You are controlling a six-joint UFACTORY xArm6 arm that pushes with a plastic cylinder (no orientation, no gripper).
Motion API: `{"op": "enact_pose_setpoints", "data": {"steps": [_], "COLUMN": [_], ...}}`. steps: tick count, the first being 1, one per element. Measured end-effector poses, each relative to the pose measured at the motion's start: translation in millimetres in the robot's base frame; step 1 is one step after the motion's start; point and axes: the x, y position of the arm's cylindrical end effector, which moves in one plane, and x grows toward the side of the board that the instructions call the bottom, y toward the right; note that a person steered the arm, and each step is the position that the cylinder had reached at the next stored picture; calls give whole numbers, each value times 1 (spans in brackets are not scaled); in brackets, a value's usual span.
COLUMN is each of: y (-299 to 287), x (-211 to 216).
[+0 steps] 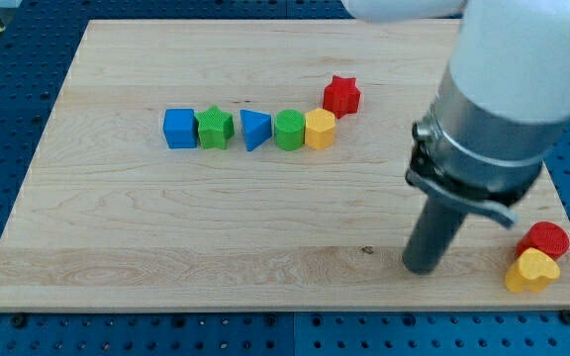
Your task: Slide the yellow heart right a bit
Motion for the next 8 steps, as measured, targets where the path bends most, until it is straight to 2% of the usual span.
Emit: {"op": "enact_pose_setpoints", "data": {"steps": [1, 8], "y": [20, 108], "x": [21, 21]}}
